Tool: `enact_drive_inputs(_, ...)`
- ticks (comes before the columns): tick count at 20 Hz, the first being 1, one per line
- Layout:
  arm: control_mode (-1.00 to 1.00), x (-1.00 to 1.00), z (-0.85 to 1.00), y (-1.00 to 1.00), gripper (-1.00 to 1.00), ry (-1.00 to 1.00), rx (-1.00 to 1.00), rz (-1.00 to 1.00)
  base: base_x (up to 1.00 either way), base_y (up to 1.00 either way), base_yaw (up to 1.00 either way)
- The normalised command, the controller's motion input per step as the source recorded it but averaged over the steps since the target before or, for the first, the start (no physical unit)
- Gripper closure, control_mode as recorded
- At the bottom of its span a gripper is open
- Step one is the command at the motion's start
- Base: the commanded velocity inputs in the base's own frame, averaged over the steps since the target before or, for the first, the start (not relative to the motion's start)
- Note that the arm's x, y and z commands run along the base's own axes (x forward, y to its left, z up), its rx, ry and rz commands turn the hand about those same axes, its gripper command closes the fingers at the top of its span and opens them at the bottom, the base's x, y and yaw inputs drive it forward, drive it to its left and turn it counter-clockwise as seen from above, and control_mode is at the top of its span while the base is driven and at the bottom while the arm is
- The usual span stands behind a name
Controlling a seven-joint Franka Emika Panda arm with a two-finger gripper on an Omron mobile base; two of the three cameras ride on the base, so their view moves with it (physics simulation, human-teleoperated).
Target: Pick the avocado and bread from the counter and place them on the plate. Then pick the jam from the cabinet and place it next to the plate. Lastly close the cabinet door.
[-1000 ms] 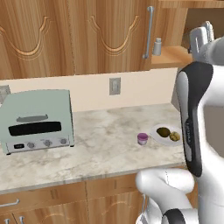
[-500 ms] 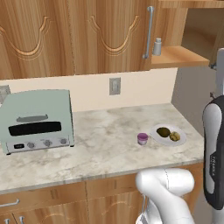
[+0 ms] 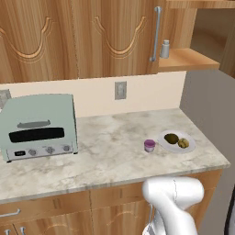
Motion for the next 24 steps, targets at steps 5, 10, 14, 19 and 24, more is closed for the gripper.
enact_drive_inputs(5, -1.0, -0.47, 0.02, -0.51, -1.0, 0.16, 0.01, -0.02, 0.0, 0.0, 0.0)
enact_drive_inputs(10, -1.0, -0.04, -0.04, -0.42, -1.0, 0.01, 0.04, 0.0, 0.0, 0.0, 0.0)
enact_drive_inputs(14, -1.0, 0.0, -0.11, -0.26, -1.0, -0.01, 0.0, 0.0, 0.0, 0.0, 0.0)
enact_drive_inputs(19, -1.0, 0.0, -0.01, -0.36, -1.0, -0.03, 0.0, -0.05, 0.0, 0.0, 0.0)
enact_drive_inputs(24, -1.0, 0.0, 0.0, -0.29, -1.0, 0.0, 0.0, -0.08, 0.0, 0.0, 0.0)
